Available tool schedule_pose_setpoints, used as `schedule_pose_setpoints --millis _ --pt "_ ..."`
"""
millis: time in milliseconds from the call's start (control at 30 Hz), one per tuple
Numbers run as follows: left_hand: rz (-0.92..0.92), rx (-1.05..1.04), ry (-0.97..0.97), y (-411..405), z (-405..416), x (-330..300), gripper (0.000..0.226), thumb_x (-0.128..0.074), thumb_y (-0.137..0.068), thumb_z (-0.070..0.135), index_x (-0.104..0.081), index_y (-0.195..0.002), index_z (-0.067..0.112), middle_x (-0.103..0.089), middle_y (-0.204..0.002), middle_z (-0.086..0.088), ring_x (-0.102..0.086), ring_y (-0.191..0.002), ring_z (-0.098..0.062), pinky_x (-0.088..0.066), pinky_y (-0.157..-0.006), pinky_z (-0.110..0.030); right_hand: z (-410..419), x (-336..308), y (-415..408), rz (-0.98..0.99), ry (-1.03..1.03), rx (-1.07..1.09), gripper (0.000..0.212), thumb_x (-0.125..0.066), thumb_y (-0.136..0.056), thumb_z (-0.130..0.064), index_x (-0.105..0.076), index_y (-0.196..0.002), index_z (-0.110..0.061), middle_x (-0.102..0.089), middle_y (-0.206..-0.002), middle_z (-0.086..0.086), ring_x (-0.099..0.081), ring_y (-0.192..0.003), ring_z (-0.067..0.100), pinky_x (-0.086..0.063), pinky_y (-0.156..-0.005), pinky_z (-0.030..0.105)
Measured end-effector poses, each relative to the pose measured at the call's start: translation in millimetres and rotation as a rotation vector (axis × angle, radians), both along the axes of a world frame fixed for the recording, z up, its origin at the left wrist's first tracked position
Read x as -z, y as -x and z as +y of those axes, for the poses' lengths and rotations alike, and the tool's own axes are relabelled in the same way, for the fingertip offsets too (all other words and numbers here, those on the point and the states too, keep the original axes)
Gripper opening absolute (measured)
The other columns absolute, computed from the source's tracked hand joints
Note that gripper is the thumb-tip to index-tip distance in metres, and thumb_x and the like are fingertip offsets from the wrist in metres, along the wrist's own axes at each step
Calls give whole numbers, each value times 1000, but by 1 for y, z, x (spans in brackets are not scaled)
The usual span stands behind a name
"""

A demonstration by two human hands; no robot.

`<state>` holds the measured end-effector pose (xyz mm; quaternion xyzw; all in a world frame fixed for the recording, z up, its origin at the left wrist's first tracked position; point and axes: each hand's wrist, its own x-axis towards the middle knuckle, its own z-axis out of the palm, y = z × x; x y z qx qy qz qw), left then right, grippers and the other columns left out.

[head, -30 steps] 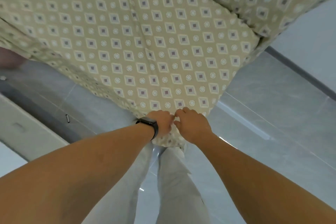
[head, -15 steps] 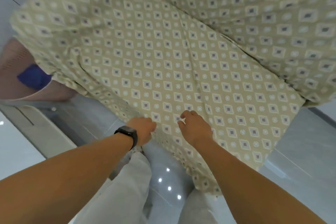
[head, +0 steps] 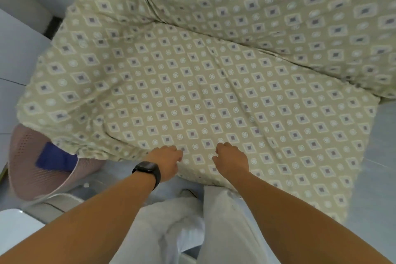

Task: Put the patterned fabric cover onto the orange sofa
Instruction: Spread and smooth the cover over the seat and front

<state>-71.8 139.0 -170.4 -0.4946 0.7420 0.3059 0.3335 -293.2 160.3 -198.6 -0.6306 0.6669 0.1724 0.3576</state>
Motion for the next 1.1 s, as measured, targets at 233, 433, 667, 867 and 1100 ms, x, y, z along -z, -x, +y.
schedule_pose_setpoints --millis 233,433,667,867,1100 --pt "-15 204 -44 -28 -30 56 27 -48 -100 23 -53 -126 22 -53 -126 -3 -52 -111 -27 -37 -82 -34 8 60 -62 37 -103 44 25 -54 -102 -28 -53 -124 -16 -57 -115 4 -58 -103 26 -42 -73 35" --pt "33 496 29 -50 -51 140 40 -53 -98 20 -43 -137 16 -45 -139 -9 -45 -126 -32 -40 -98 -44 11 122 -95 141 -102 4 63 -68 -92 -37 -37 -143 -18 -49 -134 5 -53 -116 28 -45 -92 41" --pt "72 866 64 -65 -65 179 36 -49 -93 2 -53 -128 7 -54 -131 -13 -51 -120 -33 -45 -95 -43 24 136 -119 245 -39 -75 52 -65 -89 -10 -45 -137 -7 -49 -132 12 -52 -115 31 -43 -98 44" --pt "45 968 63 -65 -66 178 30 -44 -98 9 -55 -125 9 -58 -125 -12 -55 -113 -31 -43 -97 -42 26 135 -124 225 -71 -47 48 -57 -91 -4 -43 -137 -4 -48 -133 15 -52 -115 32 -39 -101 44" --pt "167 832 -53 -80 -69 168 26 -44 -101 22 -54 -124 14 -56 -125 -8 -56 -107 -31 -38 -82 -38 33 131 -129 110 -116 -38 43 -47 -98 -14 -42 -140 -9 -47 -138 11 -50 -120 30 -38 -102 45"
